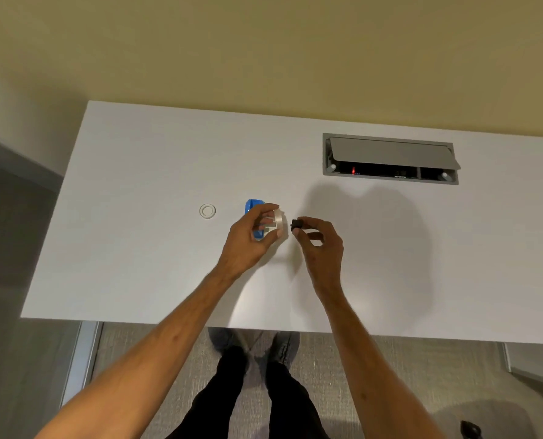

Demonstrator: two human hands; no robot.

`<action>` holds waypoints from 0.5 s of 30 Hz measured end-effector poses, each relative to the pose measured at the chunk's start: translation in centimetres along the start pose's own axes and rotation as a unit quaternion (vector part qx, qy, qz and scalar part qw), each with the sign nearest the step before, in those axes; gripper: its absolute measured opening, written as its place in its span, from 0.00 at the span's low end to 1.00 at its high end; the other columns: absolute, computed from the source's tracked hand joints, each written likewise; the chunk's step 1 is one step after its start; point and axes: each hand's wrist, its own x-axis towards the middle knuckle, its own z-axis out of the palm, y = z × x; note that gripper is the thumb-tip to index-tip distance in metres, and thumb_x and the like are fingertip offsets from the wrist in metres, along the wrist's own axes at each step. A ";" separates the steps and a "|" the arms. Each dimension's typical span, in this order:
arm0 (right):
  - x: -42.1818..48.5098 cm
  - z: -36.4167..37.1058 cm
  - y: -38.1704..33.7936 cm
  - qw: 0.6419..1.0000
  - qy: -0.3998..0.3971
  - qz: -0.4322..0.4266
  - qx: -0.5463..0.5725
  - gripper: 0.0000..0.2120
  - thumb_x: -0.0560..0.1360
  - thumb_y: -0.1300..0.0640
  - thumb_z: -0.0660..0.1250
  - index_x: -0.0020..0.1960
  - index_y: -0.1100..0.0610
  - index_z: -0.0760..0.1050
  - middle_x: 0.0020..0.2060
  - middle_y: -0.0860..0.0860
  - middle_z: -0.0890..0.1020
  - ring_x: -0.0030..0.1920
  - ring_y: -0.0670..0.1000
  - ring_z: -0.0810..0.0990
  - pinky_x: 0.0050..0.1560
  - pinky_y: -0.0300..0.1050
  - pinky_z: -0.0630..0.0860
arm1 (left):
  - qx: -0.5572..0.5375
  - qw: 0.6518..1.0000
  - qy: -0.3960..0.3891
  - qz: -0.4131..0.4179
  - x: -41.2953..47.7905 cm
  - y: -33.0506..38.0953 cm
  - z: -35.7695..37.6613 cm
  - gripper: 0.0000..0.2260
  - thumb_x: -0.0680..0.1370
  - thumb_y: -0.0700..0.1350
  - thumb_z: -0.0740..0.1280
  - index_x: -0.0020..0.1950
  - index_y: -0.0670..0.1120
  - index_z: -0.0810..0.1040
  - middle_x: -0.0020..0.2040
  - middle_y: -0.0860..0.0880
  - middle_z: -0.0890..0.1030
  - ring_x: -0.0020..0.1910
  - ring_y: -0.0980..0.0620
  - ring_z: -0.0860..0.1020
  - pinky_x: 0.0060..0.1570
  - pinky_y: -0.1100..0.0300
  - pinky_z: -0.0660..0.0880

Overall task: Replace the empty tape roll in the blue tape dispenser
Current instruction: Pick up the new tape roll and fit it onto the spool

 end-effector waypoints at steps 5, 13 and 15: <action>-0.4 1.0 -0.3 1.000 -0.012 -0.011 -0.001 0.12 0.80 0.61 0.76 0.63 0.54 0.83 0.56 0.49 0.87 0.53 0.50 0.87 0.52 0.40 0.84 | 0.004 1.000 -0.013 0.007 -0.8 -0.2 -1.1 0.22 0.81 0.47 0.77 0.70 0.65 0.75 0.59 0.79 0.79 0.60 0.77 0.78 0.58 0.82 0.72; -0.7 2.3 -0.7 0.998 -0.042 -0.033 0.017 0.12 0.80 0.64 0.75 0.62 0.58 0.82 0.56 0.52 0.88 0.58 0.49 0.87 0.60 0.42 0.85 | -0.004 0.999 -0.041 0.015 -0.7 -0.3 -2.1 0.22 0.82 0.47 0.76 0.75 0.56 0.78 0.67 0.60 0.84 0.66 0.60 0.82 0.62 0.81 0.72; -0.7 2.4 -0.7 0.998 -0.047 -0.035 0.018 0.12 0.80 0.64 0.75 0.63 0.59 0.83 0.56 0.53 0.88 0.58 0.50 0.87 0.61 0.41 0.85 | -0.007 0.999 -0.045 0.015 -0.7 -0.3 -2.2 0.22 0.82 0.47 0.77 0.75 0.56 0.78 0.66 0.60 0.84 0.66 0.59 0.82 0.62 0.80 0.72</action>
